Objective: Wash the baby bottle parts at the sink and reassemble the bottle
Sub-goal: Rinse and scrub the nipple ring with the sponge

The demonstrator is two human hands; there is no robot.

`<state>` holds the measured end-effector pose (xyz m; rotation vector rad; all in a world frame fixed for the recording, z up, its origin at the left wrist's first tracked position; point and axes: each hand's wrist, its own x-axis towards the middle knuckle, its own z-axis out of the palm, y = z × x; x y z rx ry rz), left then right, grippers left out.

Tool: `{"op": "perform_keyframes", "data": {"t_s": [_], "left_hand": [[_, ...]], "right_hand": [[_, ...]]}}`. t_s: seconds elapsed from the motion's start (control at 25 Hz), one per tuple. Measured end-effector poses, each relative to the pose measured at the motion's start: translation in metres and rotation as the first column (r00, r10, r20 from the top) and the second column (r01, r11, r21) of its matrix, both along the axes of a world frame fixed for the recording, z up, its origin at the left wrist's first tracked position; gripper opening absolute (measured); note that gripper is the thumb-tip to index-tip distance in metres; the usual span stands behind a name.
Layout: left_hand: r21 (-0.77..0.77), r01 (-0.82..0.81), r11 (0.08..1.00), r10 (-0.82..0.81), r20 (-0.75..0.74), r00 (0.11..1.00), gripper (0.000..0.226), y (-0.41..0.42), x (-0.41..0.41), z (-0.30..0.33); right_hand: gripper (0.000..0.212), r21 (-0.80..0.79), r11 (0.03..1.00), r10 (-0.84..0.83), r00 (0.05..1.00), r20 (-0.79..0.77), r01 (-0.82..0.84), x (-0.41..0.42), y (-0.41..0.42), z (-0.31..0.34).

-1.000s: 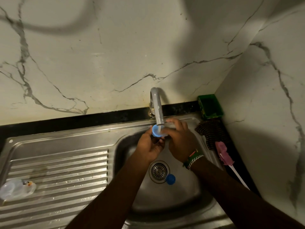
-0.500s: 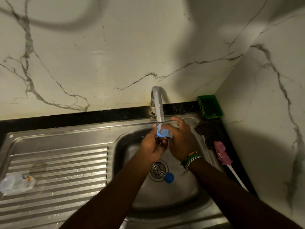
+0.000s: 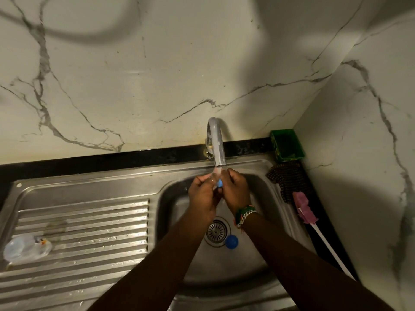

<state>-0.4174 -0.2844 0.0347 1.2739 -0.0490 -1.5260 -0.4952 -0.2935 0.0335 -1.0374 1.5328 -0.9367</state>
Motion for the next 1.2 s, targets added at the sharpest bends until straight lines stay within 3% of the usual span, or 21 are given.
{"op": "perform_keyframes", "data": {"t_s": [0.08,0.16,0.28,0.4,0.52,0.6,0.68,0.76,0.8,0.92,1.08,1.2], "left_hand": [[-0.032,0.016,0.999,-0.011,0.138,0.99,0.019,0.004,0.002,-0.004],[-0.174,0.174,0.969,-0.102,0.36,0.927,0.022,0.008,0.012,-0.007],[-0.257,0.436,0.862,-0.21,0.603,0.77,0.034,0.012,0.026,0.001],[-0.268,0.39,0.881,-0.184,0.565,0.805,0.032,0.009,0.022,0.004],[-0.232,0.242,0.942,-0.1,0.496,0.863,0.022,0.004,0.018,0.0],[-0.208,0.143,0.968,-0.061,0.356,0.933,0.025,0.001,0.017,-0.006],[-0.112,0.039,0.993,-0.025,0.119,0.993,0.036,0.001,0.016,-0.004],[0.001,0.054,0.999,-0.054,-0.096,0.994,0.055,0.002,0.013,0.002],[0.007,0.08,0.997,-0.078,-0.165,0.983,0.064,0.002,0.012,0.005],[0.027,0.12,0.992,-0.11,-0.258,0.96,0.068,-0.001,0.011,0.017],[0.088,0.272,0.958,-0.226,-0.348,0.91,0.071,-0.004,0.01,0.027],[0.102,0.273,0.956,-0.216,-0.383,0.898,0.068,-0.01,0.01,0.024]], "right_hand": [[0.021,0.183,0.981,-0.08,0.994,0.073,0.065,0.006,-0.004,0.009],[0.016,0.337,0.941,-0.073,0.987,0.142,0.021,0.001,-0.007,0.02],[0.023,0.359,0.929,0.025,0.981,0.195,-0.095,-0.008,-0.005,0.023],[0.032,0.321,0.947,-0.106,0.932,0.346,-0.011,-0.008,-0.005,0.014],[0.021,0.342,0.938,-0.1,0.897,0.431,-0.06,-0.006,-0.005,0.012],[0.013,0.24,0.963,0.044,0.95,0.309,-0.122,-0.003,0.002,0.018],[0.015,-0.008,0.968,0.25,0.965,-0.075,-0.252,-0.004,0.006,0.016],[0.024,-0.191,0.876,0.292,0.803,-0.52,-0.442,-0.011,0.002,0.007],[0.029,-0.202,0.836,0.299,0.733,-0.611,-0.51,-0.015,0.0,0.003],[0.037,-0.265,0.806,0.248,0.708,-0.661,-0.53,-0.021,0.004,0.003],[0.053,-0.272,0.85,0.087,0.631,-0.771,-0.45,-0.03,0.007,0.013],[0.05,-0.23,0.831,0.114,0.558,-0.822,-0.507,-0.033,0.013,0.016]]}}
